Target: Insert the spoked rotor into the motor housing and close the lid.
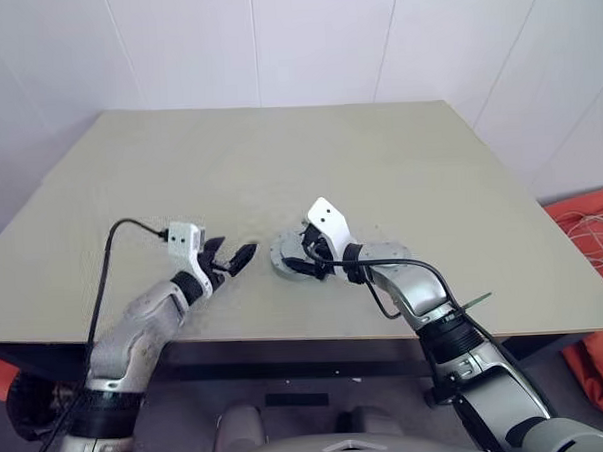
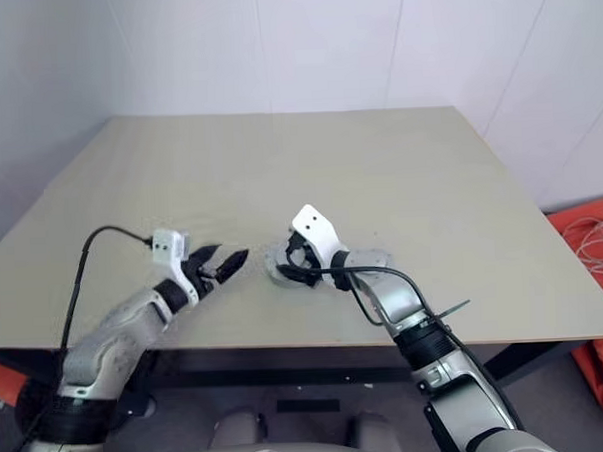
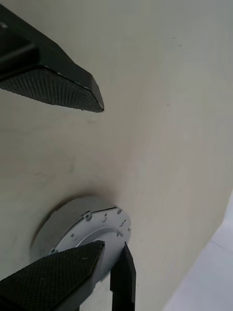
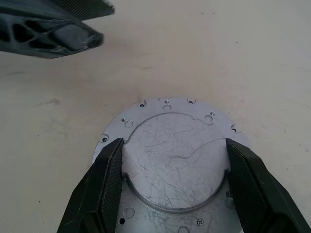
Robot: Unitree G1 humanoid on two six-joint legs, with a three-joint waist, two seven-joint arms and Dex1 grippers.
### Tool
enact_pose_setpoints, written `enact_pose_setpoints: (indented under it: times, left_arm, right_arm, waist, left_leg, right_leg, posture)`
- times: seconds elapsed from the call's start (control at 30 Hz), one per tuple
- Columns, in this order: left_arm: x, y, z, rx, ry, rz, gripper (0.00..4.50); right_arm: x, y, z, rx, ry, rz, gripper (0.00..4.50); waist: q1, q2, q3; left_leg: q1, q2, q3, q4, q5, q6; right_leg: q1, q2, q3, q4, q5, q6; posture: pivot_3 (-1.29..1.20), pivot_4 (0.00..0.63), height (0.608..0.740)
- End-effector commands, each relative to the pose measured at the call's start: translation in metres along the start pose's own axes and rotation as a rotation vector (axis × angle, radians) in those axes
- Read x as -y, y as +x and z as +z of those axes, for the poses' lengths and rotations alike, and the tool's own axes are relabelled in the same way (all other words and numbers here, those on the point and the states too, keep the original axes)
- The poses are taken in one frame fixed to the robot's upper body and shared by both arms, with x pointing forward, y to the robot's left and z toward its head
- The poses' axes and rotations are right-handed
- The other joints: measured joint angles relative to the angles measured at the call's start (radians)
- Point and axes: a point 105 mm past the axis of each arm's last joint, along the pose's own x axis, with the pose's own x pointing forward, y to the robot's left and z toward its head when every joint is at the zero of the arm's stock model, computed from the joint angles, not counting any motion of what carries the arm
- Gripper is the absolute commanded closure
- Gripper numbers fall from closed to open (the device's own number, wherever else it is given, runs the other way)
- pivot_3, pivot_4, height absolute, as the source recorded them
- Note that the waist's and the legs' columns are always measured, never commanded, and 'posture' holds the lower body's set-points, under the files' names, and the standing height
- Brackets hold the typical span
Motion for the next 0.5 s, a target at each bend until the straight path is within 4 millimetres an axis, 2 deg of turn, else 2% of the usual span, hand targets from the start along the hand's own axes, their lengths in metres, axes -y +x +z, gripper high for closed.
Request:
enact_pose_setpoints:
  times: [0.03, 0.1, 0.2, 0.5]
  left_arm:
    - [0.000, 0.011, 0.017, 0.058, 0.141, -0.052, 0.00]
    - [0.004, 0.017, 0.020, 0.069, 0.153, -0.098, 0.00]
    - [0.013, 0.026, 0.021, 0.068, 0.172, -0.171, 0.64]
    - [0.033, 0.044, 0.016, 0.017, 0.243, -0.358, 3.64]
  right_arm:
    - [0.004, -0.003, -0.006, -0.033, -0.007, -0.029, 1.39]
    - [0.004, -0.003, -0.006, -0.032, -0.005, -0.032, 1.39]
    - [0.004, -0.003, -0.005, -0.031, -0.001, -0.037, 1.39]
    - [0.004, 0.000, -0.003, -0.024, 0.004, -0.041, 1.39]
  waist:
    - [-0.001, 0.000, 0.000]
    - [-0.002, 0.000, 0.000]
    - [-0.001, 0.000, 0.000]
    - [-0.001, 0.001, 0.000]
  left_leg:
    - [0.000, 0.000, 0.000, 0.000, 0.000, 0.000]
    - [0.000, 0.000, 0.000, -0.001, 0.000, 0.000]
    - [0.000, 0.000, 0.000, -0.002, 0.000, 0.000]
    - [0.001, 0.000, 0.001, -0.002, 0.000, 0.000]
  right_leg:
    - [0.000, 0.000, 0.000, 0.000, 0.000, 0.000]
    - [-0.001, 0.001, 0.000, 0.001, 0.000, 0.000]
    - [-0.001, 0.001, 0.000, 0.001, 0.000, -0.001]
    - [-0.001, 0.000, 0.000, 0.002, 0.000, -0.001]
  posture:
    - [0.00, 0.000, 0.740]
    - [0.00, 0.000, 0.740]
    - [0.00, 0.000, 0.740]
    - [0.00, 0.000, 0.740]
